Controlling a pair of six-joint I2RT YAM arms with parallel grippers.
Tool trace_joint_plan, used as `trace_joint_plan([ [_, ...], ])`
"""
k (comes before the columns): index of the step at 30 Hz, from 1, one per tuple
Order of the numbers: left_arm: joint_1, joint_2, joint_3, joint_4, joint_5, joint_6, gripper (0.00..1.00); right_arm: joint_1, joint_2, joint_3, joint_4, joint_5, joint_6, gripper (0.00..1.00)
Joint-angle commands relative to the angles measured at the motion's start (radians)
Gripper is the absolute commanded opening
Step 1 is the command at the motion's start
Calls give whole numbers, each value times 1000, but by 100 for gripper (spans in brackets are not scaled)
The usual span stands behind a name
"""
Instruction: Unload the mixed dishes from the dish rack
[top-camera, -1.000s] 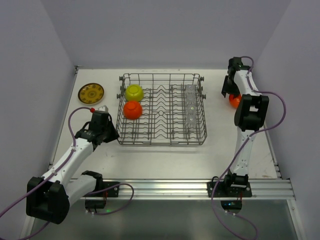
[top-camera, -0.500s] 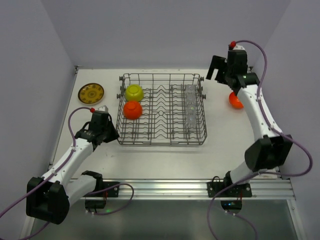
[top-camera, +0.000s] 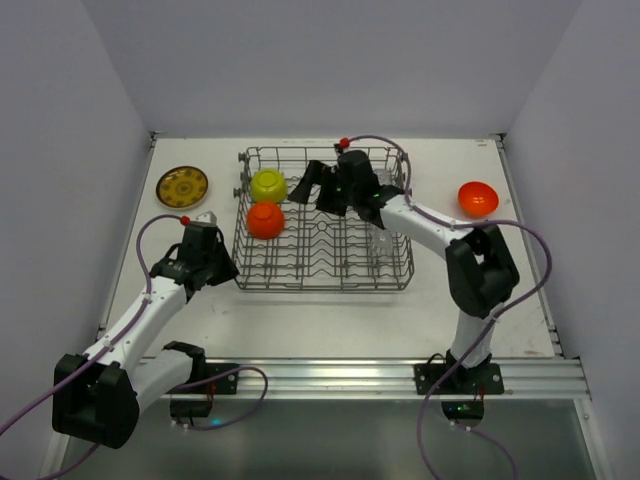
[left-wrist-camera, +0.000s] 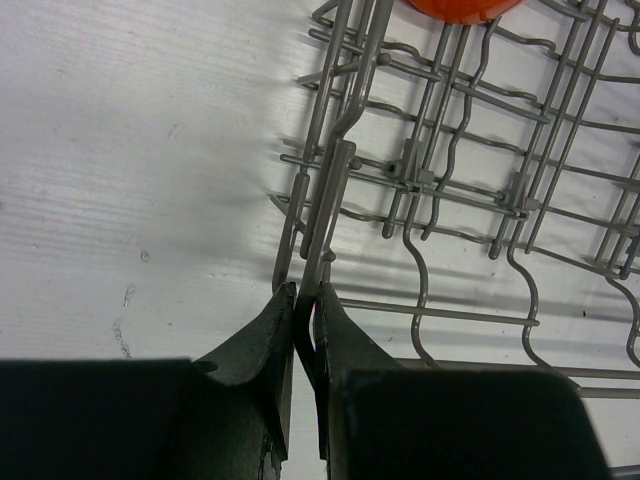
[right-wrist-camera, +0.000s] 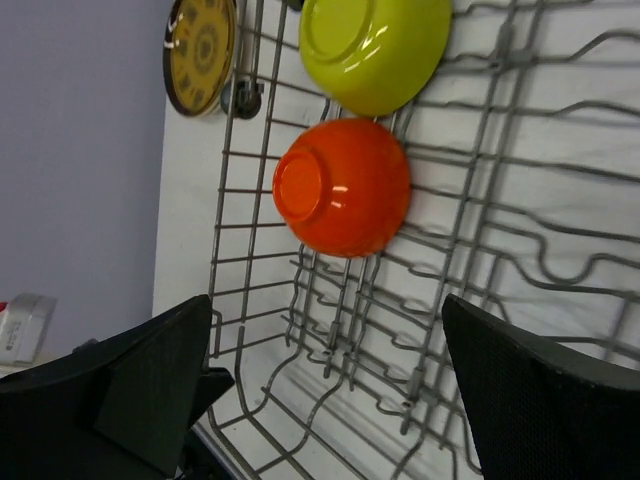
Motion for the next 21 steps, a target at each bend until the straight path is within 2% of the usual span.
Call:
trace_joint_plan([
  [1,-21,-1,-15,37,89,27,0,77,68,101,59,8,88,99],
  [5,-21,2,-15,39,95,32,0,110,229,194,88,-67,147,99],
  [9,-23,5,-15,42,101,33,0,124,309,233,130,-93,195,99],
  [21,-24,0,-17,43,104,35,0,125,415,339,19,-7,180,99],
])
